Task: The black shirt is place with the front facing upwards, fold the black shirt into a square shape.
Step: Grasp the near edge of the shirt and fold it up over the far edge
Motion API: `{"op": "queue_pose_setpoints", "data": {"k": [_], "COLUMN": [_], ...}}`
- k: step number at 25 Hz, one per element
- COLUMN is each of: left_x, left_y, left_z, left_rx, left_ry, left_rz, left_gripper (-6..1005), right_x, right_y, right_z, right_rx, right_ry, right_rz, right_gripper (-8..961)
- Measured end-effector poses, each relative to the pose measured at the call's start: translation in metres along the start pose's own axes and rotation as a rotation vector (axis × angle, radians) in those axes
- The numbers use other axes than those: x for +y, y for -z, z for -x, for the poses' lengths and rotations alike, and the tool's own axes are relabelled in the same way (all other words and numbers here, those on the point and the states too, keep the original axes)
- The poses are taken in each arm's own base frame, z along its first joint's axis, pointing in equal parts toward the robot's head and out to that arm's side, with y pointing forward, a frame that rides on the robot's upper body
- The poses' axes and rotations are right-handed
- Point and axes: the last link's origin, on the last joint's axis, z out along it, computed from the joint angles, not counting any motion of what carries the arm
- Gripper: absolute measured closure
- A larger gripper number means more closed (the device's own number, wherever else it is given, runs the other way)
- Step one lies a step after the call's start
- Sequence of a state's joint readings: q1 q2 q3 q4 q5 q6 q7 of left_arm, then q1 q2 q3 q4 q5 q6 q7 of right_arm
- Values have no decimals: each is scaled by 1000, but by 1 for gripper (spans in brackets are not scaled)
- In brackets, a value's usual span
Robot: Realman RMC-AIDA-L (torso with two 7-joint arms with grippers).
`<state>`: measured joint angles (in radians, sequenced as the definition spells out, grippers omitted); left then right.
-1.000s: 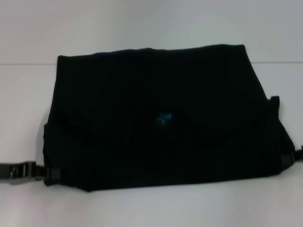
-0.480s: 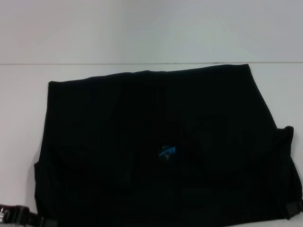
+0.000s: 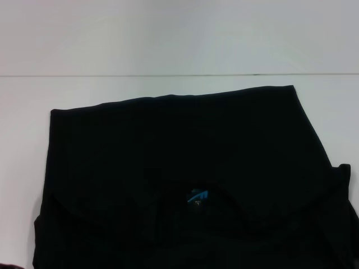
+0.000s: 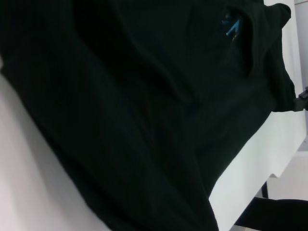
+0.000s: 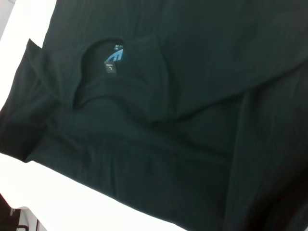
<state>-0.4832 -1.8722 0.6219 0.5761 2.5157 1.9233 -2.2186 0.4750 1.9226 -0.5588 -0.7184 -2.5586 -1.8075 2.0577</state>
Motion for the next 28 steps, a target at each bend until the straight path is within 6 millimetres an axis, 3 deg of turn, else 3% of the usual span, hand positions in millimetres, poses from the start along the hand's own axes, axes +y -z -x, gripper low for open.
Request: {"op": "queue_pose_setpoints", "data": {"k": [10,20,28], "left_x": [-1,-3,-16], "left_y": [13,46,55], "left_z": [-22,-63,-89], "left_rx": [221,616,902], "left_ry": [-6,17,70], "left_rz": [22,40,37], "left_gripper": [998,998,997], "right_x": [-5,-10,-14], "right_y": [8,19,-2], "right_z": [17,66,105], "right_rx": [-202,-556,-840], "right_ry": [-93,-228,-303], "right_rz": [65,123,137], "right_gripper": [950,951,951]}}
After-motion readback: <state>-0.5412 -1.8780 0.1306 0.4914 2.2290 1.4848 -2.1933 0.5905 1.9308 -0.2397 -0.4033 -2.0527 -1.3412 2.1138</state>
